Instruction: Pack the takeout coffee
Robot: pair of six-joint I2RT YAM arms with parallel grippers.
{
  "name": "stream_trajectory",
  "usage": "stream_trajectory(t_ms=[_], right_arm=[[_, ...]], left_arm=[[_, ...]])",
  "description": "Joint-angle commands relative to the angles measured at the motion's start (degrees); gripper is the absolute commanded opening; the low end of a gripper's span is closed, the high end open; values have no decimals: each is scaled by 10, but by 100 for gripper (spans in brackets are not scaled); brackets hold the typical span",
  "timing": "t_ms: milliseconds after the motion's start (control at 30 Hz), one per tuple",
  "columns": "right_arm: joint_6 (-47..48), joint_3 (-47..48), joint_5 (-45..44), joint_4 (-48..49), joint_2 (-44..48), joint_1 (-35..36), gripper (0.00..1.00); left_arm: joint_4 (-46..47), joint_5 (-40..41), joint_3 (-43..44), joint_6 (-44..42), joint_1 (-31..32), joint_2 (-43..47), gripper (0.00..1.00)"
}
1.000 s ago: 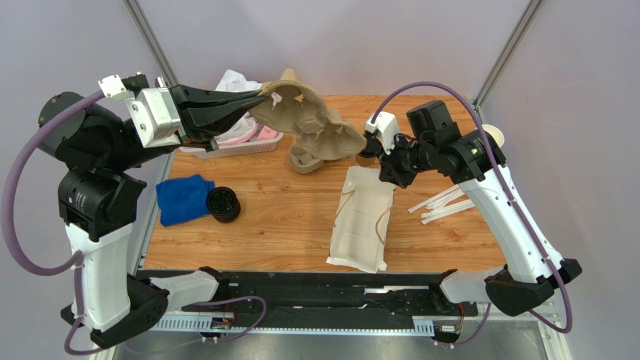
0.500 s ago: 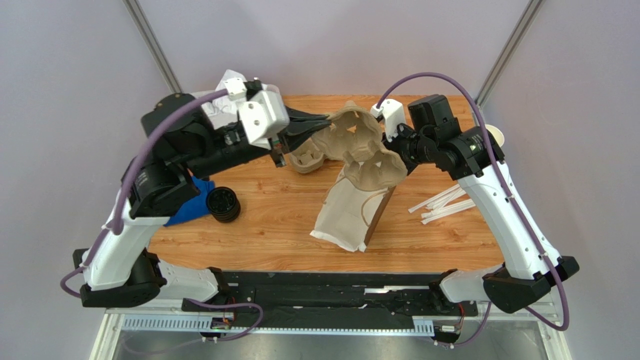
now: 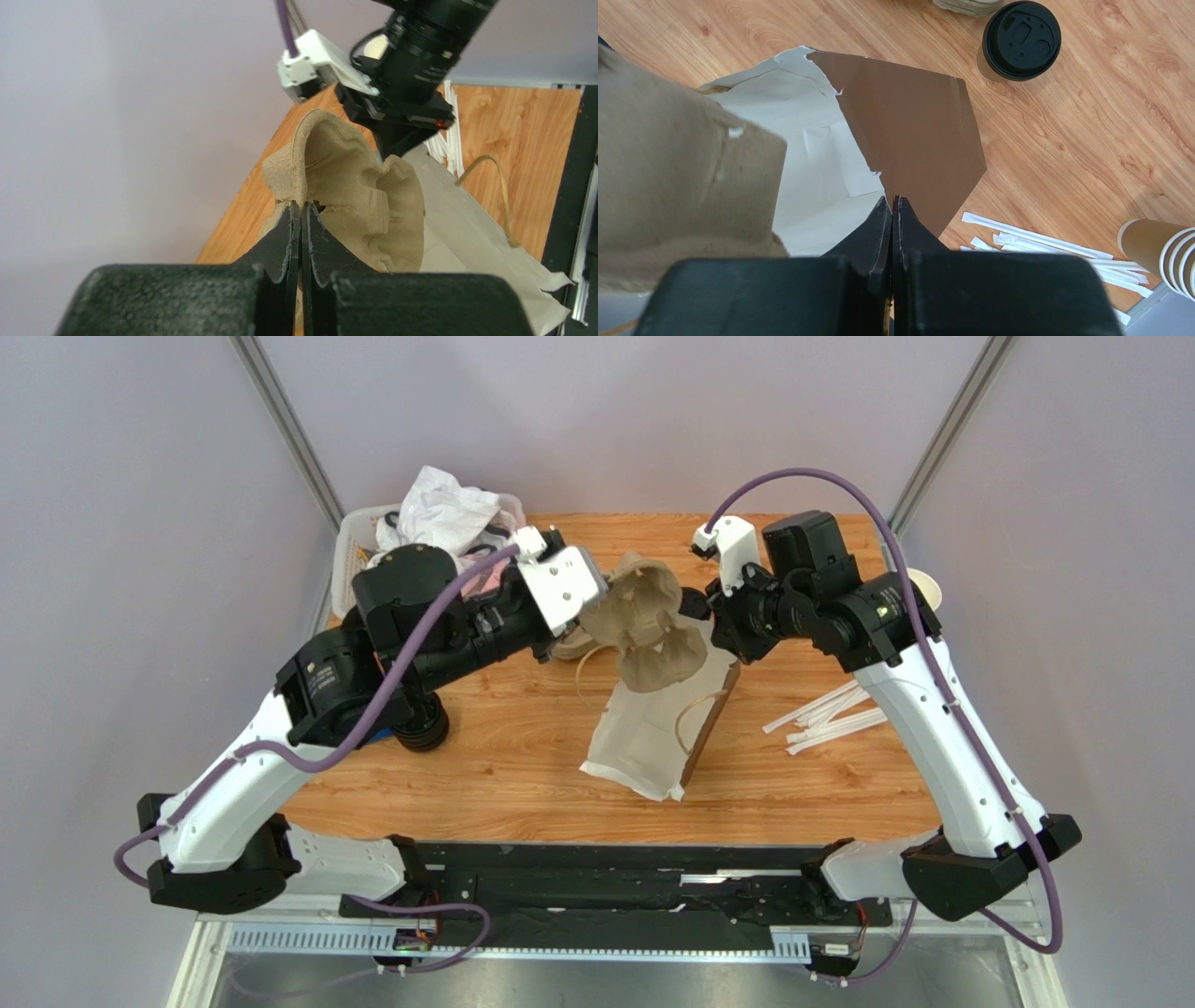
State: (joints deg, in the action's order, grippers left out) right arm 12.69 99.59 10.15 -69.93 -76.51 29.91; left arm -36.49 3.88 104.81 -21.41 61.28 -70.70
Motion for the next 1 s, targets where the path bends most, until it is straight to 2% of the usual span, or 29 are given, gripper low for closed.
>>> stream_trajectory(t_ms=[0, 33, 67, 167, 400, 600, 967], right_arm=[[-14, 4, 14, 29, 12, 0, 0], [-15, 2, 21, 29, 13, -1, 0], [-17, -4, 25, 27, 13, -1, 0], [-14, -5, 50, 23, 11, -1, 0], [8, -4, 148, 9, 15, 10, 0], [32, -19, 159, 6, 27, 48, 0], [53, -41, 173, 6, 47, 79, 0]], left_arm=[[-2, -58, -56, -83, 27, 41, 0], [4, -82, -70, -102, 37, 49, 0], [10, -83, -97, -142, 48, 57, 0], [15, -88, -123, -186, 82, 67, 0], [-31, -142, -114, -238, 97, 42, 0], [-61, -129, -100, -236, 97, 11, 0], [-74, -151, -151, -224, 97, 3, 0]])
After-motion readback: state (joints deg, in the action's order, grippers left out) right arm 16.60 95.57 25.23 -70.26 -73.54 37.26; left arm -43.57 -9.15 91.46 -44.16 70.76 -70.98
